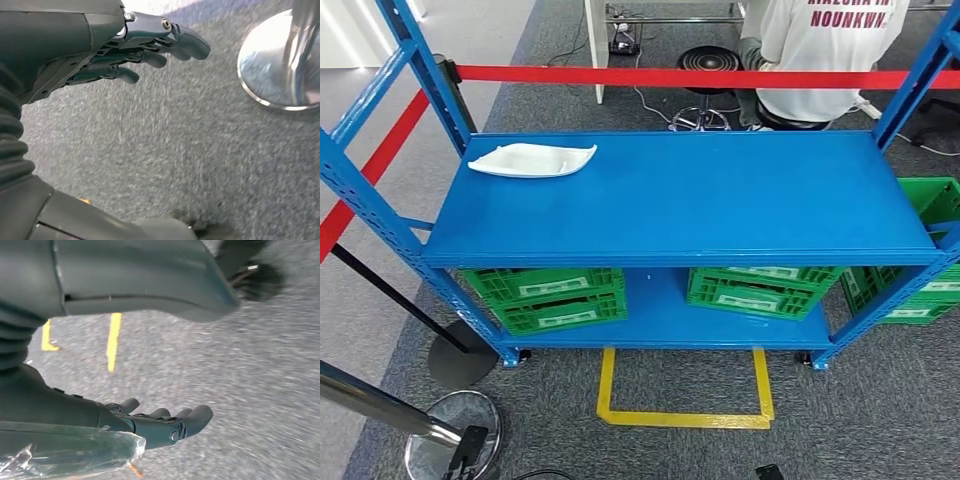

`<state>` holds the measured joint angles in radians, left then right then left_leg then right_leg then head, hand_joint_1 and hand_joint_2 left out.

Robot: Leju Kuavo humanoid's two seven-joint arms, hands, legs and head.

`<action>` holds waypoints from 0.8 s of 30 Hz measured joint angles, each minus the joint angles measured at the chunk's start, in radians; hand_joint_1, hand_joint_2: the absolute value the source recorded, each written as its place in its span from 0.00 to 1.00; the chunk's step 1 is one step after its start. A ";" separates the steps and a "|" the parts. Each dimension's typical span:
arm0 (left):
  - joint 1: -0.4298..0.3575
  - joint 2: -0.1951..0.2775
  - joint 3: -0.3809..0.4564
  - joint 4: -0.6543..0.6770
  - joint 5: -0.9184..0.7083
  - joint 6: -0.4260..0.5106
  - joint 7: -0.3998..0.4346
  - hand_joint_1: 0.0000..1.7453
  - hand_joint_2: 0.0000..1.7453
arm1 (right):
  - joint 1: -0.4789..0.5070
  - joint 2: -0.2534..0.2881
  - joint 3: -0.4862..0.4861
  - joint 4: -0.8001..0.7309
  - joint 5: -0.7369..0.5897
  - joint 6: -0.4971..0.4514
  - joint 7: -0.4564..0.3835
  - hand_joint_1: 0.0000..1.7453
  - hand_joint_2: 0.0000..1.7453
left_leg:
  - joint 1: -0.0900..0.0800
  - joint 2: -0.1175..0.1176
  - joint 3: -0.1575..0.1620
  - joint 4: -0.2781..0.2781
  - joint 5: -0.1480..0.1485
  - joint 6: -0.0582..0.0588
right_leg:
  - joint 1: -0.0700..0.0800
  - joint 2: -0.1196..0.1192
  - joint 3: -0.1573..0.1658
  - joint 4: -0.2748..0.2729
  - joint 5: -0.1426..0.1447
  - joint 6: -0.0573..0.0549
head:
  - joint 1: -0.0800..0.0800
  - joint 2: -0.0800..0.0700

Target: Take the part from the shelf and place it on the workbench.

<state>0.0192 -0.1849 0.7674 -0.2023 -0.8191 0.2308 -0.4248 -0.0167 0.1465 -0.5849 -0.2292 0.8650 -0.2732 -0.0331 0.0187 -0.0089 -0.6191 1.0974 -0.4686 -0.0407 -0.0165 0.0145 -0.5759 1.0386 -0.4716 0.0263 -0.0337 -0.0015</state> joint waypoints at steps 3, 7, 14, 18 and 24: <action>0.017 0.008 -0.045 0.002 0.059 -0.016 0.030 0.00 1.00 | -0.001 -0.008 0.031 -0.022 -0.065 0.019 0.002 0.00 1.00 | -0.002 -0.003 0.025 -0.066 0.008 0.018 | 0.005 0.001 -0.001 -0.004 -0.004 0.020 | -0.001 0.000; 0.033 0.025 -0.105 -0.001 0.134 -0.036 0.067 0.00 0.50 | 0.010 -0.018 0.075 -0.035 -0.144 0.045 0.004 0.00 0.25 | 0.001 -0.003 0.031 -0.071 0.007 0.047 | 0.003 -0.005 -0.024 0.051 -0.046 0.038 | 0.007 0.000; 0.025 0.055 -0.222 -0.056 0.264 -0.072 0.132 0.00 0.00 | 0.080 -0.034 0.160 -0.033 -0.282 0.088 0.012 0.00 1.00 | -0.010 -0.004 0.049 -0.071 -0.005 0.059 | 0.006 -0.007 -0.088 0.161 -0.052 0.027 | 0.012 0.000; 0.016 0.079 -0.286 -0.095 0.334 -0.092 0.168 0.00 0.00 | 0.110 -0.041 0.210 -0.029 -0.355 0.111 0.014 0.00 1.00 | -0.028 -0.004 0.056 -0.066 -0.015 0.062 | 0.000 -0.004 -0.012 0.009 0.006 0.041 | 0.010 0.000; 0.035 0.101 -0.386 -0.116 0.442 -0.122 0.225 0.00 0.00 | 0.129 -0.059 0.282 -0.034 -0.470 0.146 0.016 0.00 0.00 | -0.025 -0.004 0.060 -0.081 -0.009 0.054 | 0.005 -0.002 -0.015 0.008 0.004 0.026 | 0.005 0.000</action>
<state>0.0539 -0.0838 0.3816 -0.3182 -0.3766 0.1090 -0.1999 0.1122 0.0872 -0.3026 -0.2631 0.3948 -0.1274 -0.0166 -0.0065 -0.0126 -0.5589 1.0164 -0.4774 0.0138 -0.0117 0.0125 -0.5905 1.0463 -0.4673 0.0528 -0.0285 -0.0015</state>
